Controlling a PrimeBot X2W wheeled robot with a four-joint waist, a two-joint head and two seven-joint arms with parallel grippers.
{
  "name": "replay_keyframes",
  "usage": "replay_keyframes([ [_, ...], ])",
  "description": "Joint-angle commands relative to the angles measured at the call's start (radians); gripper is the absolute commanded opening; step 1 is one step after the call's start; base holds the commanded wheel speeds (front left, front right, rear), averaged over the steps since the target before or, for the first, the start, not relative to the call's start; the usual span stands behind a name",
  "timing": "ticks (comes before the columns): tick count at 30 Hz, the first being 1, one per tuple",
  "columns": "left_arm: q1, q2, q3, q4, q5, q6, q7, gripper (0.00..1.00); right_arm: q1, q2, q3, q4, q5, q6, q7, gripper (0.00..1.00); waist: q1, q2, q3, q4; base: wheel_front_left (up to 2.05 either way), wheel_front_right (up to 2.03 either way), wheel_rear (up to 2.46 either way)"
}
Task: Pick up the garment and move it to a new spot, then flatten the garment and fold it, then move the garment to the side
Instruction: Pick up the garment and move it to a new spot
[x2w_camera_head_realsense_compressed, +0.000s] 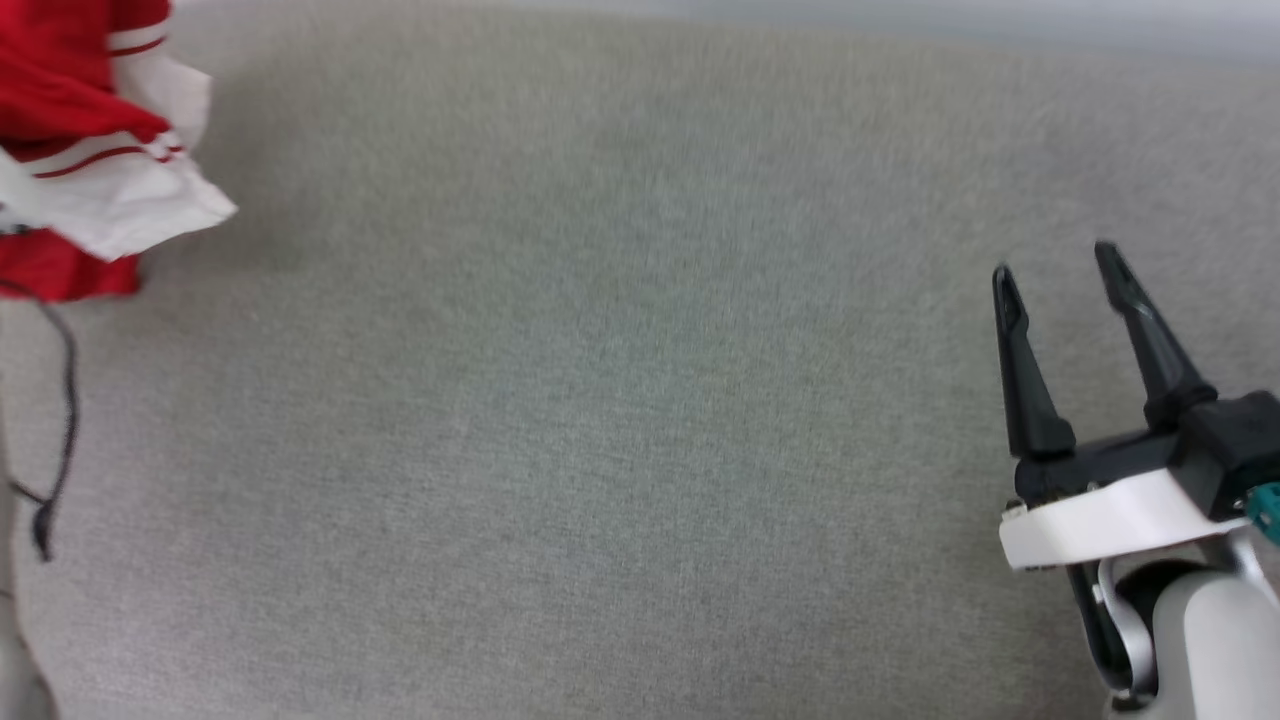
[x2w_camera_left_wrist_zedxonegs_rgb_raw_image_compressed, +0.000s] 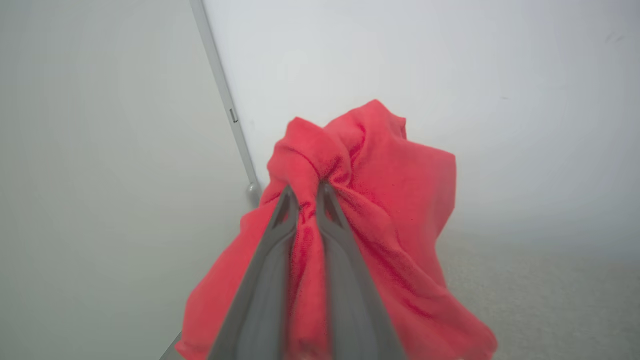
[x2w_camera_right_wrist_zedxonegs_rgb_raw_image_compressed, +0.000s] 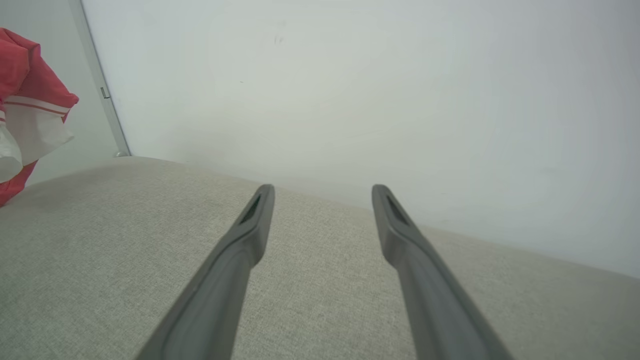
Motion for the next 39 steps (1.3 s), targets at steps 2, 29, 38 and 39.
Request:
replay_keyframes([
  [2, 0.001, -0.024, -0.02, -0.009, 0.004, -0.002, -0.054, 0.0, 0.038, 0.009, -0.009, 0.013, 0.011, 0.0, -0.003, 1.0, 0.0001, 0.0, -0.097, -0.013, 0.0, 0.0, 0.0],
  [29, 0.5, -0.421, -0.334, -0.44, -0.017, 0.005, -0.057, 0.0, 0.192, 0.015, -0.056, 0.004, 0.089, 0.0, 0.036, 1.0, 0.0001, 0.0, -0.241, -0.275, 0.0, 0.0, 0.0],
  [38, 0.704, -0.44, -0.522, -0.424, -0.041, -0.001, 0.047, 0.0, 0.164, 0.015, -0.058, 0.012, 0.097, 0.0, 0.024, 1.0, 0.0001, 0.0, -0.187, -0.275, 0.0, 0.0, 0.0],
  [39, 0.709, -0.441, -0.537, -0.419, -0.04, -0.001, 0.047, 0.18, 0.161, 0.015, -0.057, 0.014, 0.098, 0.0, 0.021, 1.0, 0.0001, 0.0, -0.183, -0.273, 0.0, 0.0, 0.0],
])
